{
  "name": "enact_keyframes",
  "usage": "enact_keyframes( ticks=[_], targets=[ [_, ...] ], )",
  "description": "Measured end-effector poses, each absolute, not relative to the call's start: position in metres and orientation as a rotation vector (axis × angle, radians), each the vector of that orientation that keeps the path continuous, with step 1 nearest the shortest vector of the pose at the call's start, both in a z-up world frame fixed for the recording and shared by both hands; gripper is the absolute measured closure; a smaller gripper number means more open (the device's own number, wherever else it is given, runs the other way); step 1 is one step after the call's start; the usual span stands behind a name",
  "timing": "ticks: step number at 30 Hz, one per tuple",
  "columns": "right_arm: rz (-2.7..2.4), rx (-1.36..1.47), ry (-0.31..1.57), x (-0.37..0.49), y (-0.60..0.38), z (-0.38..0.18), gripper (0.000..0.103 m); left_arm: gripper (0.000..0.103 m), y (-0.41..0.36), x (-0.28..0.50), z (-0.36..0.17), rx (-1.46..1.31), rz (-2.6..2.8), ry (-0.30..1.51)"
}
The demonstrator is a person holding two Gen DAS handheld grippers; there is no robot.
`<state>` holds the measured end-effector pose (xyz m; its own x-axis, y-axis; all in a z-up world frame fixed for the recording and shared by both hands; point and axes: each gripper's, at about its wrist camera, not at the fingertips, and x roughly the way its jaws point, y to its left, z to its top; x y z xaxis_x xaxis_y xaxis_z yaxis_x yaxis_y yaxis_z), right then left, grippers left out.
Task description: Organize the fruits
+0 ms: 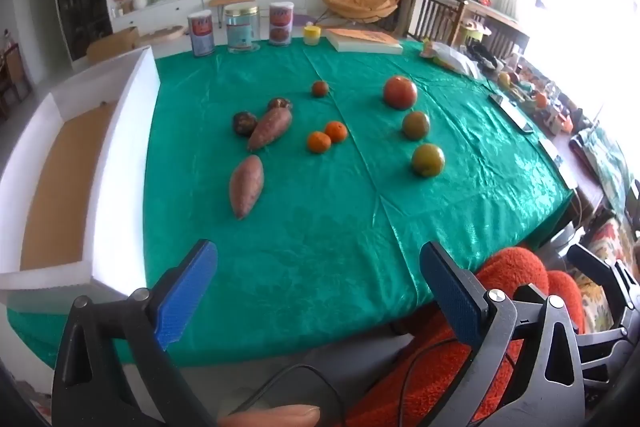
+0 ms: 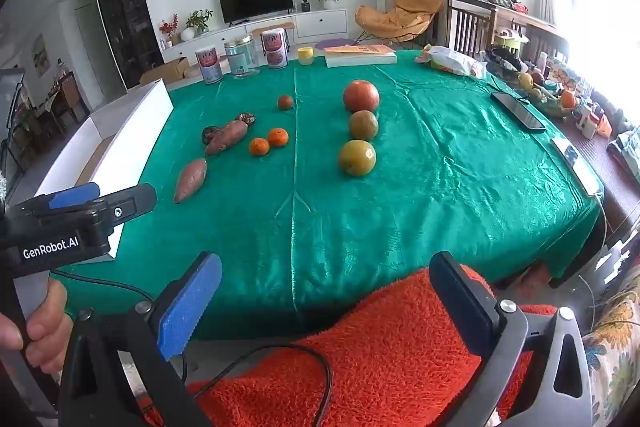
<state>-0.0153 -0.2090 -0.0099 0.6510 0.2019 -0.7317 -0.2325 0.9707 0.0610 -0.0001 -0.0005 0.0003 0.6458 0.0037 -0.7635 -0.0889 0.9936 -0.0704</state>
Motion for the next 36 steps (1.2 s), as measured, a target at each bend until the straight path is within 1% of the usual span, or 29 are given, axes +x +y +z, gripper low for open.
enact_keyframes(
  ticks=[1, 2, 15, 36],
  targets=[
    [0.246, -0.039, 0.823, -0.015, -0.209, -0.009, 0.0, 0.001, -0.002, 0.0, 0.001, -0.097, 0.053, 0.861],
    [0.246, -0.039, 0.82, -0.014, -0.208, -0.009, 0.0, 0.001, 0.002, 0.0, 0.0, -0.165, 0.025, 0.868],
    [0.258, -0.002, 0.834, -0.01, -0.216, -0.018, 0.0, 0.001, -0.018, 0.002, -0.006, -0.105, 0.013, 0.874],
    [0.275, -0.028, 0.825, -0.015, -0.207, -0.015, 0.0, 0.001, -0.013, 0.001, -0.006, -0.138, 0.004, 0.868]
  ],
)
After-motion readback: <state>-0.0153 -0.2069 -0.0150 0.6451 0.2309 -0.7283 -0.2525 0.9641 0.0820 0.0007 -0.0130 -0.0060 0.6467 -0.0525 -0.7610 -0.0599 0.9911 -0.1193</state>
